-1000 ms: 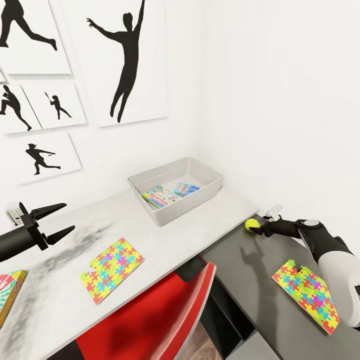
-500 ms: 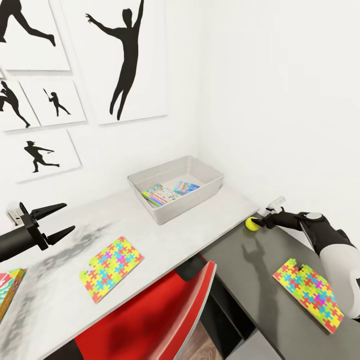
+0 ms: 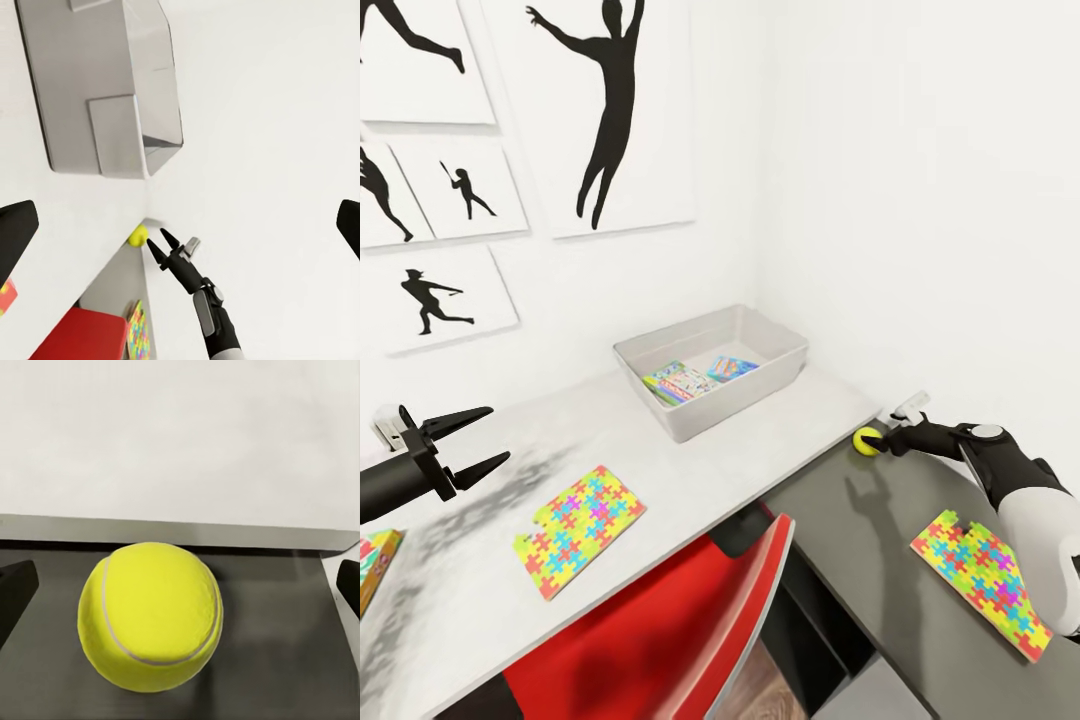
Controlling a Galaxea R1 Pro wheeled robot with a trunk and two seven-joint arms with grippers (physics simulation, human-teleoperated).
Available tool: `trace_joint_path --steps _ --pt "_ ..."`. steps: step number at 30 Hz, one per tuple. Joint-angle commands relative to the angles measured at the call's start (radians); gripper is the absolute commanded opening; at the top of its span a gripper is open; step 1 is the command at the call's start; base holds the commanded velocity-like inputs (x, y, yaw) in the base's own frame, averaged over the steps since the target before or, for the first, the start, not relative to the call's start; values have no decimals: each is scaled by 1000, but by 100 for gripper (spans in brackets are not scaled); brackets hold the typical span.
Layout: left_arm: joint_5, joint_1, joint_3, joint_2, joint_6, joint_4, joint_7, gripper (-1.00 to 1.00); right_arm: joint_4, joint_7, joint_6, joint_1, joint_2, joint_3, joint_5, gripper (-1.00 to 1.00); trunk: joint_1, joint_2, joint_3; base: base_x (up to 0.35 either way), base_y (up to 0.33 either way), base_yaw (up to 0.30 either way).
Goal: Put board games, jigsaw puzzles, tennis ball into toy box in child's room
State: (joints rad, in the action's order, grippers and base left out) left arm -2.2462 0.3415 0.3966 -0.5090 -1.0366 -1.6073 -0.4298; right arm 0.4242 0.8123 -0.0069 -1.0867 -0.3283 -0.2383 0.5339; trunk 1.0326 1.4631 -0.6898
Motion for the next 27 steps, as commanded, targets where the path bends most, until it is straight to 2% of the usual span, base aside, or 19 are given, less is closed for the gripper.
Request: trace_joint_path --steps 1,5,27 --pt "-10 1 1 0 -2 0 -10 100 0 8 -1 -1 1 -9 8 100 4 8 -4 0 0 0" --pt "-10 1 2 0 -3 0 -10 100 -1 12 -1 -1 2 -9 7 100 4 8 -4 0 0 0" --pt "-10 0 2 0 -3 0 -10 100 -2 13 -1 -1 3 -9 5 100 84 155 -70 0 0 0"
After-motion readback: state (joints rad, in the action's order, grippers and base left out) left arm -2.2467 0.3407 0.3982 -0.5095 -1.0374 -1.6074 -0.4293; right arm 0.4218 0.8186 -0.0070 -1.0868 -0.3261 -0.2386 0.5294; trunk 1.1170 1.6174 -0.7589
